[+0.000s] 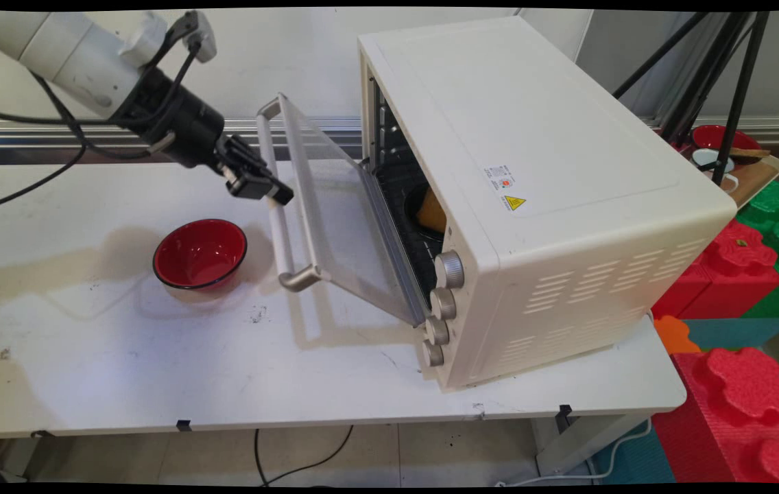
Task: Open the oven
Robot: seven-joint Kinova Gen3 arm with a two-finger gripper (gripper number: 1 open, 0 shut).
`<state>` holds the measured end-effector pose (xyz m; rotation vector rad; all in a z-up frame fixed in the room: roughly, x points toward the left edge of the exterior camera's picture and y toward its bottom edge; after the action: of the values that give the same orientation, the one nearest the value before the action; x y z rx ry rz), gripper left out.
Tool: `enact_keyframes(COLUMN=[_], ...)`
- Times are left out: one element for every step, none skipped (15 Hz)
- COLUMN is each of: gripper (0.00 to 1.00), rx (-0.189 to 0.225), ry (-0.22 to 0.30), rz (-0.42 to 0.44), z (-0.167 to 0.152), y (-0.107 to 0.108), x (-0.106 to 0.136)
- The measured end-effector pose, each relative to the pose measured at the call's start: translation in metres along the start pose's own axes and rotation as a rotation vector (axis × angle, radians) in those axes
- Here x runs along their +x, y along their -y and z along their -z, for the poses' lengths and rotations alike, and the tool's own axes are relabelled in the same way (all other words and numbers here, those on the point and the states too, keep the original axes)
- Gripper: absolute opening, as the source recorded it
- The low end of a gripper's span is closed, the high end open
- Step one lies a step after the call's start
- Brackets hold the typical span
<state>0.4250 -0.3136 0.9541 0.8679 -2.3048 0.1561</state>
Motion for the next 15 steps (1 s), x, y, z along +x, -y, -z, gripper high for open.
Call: enact_keyframes(gripper=[0.00, 0.00, 0.00, 0.00, 0.00, 0.00, 0.00, 0.00, 0.00, 0.00, 0.00, 0.00, 0.00, 0.00, 0.00], rx=[-0.001, -0.001, -0.002, -0.002, -0.002, -0.003, -0.003, -0.004, -0.005, -0.005, -0.006, -0.007, -0.007, -0.007, -0.007], ry=[0.008, 0.017, 0.026, 0.034, 0.040, 0.047, 0.052, 0.060, 0.065, 0.071, 0.078, 0.085, 0.090, 0.097, 0.103], rz=[0.002, 0.004, 0.006, 0.009, 0.010, 0.011, 0.012, 0.013, 0.014, 0.014, 0.015, 0.016, 0.016, 0.016, 0.016], z=[-0.001, -0.003, -0.004, -0.006, -0.007, -0.008, -0.010, -0.011, -0.013, -0.014, -0.017, -0.019, -0.021, -0.024, -0.026], y=[0.000, -0.001, -0.001, -0.002, -0.002, -0.002, -0.002, -0.003, -0.003, -0.003, -0.004, -0.004, -0.004, -0.005, -0.005], x=[-0.005, -0.010, -0.015, -0.020, -0.023, -0.027, -0.030, -0.034, -0.038, -0.041, -0.045, -0.049, -0.052, -0.056, -0.060])
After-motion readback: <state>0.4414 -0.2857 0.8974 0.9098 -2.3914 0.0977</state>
